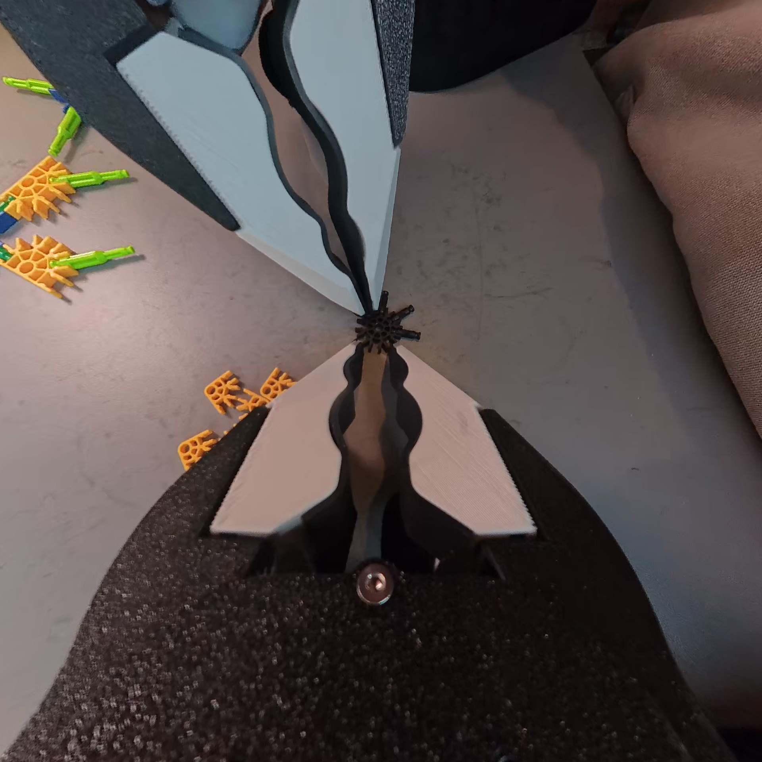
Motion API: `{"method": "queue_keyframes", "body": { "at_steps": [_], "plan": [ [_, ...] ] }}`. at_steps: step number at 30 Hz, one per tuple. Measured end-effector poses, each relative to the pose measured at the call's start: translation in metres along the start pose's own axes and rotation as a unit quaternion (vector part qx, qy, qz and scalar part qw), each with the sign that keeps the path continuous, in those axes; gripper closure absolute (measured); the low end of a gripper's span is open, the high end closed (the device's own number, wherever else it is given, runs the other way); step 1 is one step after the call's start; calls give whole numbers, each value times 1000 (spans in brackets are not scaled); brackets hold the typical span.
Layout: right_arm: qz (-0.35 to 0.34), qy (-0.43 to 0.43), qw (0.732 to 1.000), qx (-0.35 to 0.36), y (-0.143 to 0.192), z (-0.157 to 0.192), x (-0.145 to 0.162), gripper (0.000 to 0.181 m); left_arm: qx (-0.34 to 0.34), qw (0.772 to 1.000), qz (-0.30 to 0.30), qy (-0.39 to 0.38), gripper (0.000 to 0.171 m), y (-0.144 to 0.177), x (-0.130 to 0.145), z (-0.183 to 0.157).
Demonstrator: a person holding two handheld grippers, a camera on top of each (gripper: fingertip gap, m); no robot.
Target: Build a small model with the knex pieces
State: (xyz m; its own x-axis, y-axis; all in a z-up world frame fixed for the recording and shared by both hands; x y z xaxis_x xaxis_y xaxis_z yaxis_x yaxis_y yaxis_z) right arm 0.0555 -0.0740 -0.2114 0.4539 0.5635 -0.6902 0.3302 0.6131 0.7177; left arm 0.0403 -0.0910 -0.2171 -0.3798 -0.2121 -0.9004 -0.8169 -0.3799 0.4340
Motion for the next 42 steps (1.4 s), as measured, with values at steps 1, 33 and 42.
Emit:
{"method": "queue_keyframes", "body": {
  "at_steps": [1,33,42],
  "plan": [
    [4,-7,1000,0,0,0,0,181,0,1000,0,0,160,0,0,0],
    [-163,-105,932,306,129,12,16,162,-118,989,15,85,116,2,-10,7],
    [-93,-123,823,547,282,-25,74,169,-93,993,36,69,150,-2,-2,1]
  ]
}}
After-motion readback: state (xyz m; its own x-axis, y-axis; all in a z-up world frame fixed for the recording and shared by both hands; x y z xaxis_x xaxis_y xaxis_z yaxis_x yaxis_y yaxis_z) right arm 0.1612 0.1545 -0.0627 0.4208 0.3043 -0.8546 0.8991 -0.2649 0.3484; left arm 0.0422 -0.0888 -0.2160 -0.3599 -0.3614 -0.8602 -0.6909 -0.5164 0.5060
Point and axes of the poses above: each gripper's, where its closed fingertips meet, y back along the fingers, x out of its underside, z = x × y across the jaws, the point moved 1 cm from there along y, back along the fingers, and after that the axes turned 15 degrees about -z, right-handed, at the moved point
